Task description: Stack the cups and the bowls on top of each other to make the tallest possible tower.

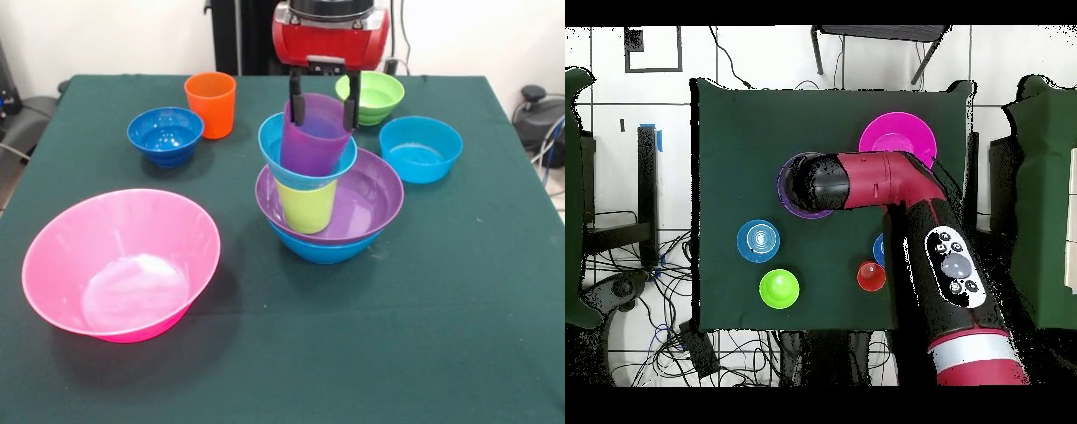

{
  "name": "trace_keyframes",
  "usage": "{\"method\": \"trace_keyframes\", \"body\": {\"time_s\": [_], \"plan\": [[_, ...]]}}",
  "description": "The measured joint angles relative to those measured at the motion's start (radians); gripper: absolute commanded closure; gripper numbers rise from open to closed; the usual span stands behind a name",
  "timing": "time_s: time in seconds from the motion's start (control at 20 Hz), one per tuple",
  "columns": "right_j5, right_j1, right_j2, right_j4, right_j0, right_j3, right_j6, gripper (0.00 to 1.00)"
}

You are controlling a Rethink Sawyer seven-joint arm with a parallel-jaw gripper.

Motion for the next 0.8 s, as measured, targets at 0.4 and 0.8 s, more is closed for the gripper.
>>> {"method": "trace_keyframes", "body": {"time_s": [0.4, 0.8], "plan": [[0.022, -0.01, 0.014, 0.0, -0.002, 0.01, 0.0, 0.0], [0.108, -0.051, 0.047, 0.001, -0.019, 0.013, 0.0, 0.0]]}}
